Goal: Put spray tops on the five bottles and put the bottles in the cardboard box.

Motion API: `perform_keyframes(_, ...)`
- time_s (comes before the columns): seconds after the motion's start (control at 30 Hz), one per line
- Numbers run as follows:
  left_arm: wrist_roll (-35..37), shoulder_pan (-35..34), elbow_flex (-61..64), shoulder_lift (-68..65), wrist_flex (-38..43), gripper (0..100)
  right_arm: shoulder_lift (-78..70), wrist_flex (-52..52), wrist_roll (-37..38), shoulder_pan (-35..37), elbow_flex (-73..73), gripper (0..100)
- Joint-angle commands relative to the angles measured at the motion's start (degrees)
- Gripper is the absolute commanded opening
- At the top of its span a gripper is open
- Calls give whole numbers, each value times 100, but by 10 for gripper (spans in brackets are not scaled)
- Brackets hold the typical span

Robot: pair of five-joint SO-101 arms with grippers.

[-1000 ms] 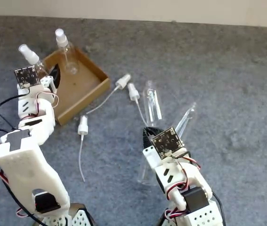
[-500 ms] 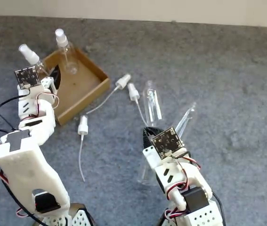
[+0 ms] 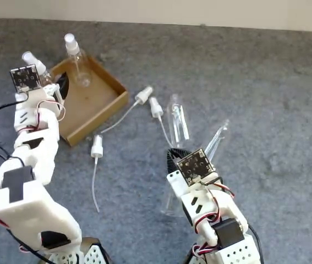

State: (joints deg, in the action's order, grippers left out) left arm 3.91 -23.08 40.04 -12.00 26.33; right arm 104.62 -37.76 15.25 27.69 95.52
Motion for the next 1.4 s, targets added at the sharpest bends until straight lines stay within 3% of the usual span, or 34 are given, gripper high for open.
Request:
perform_keyframes(0.0,-53,-31,-13,927,-958,300,75,154,62,48,365,12)
perform_keyframes(0.83,-53,48,-22,4716,-6576,298,75,154,53,40,365,13)
perform_keyframes(1.07,-53,1059,-22,5719,-8571,298,75,154,44,-92,321,13)
perform_keyframes(1.37,-18,2527,-22,6105,-9785,298,75,110,44,-1596,-321,13)
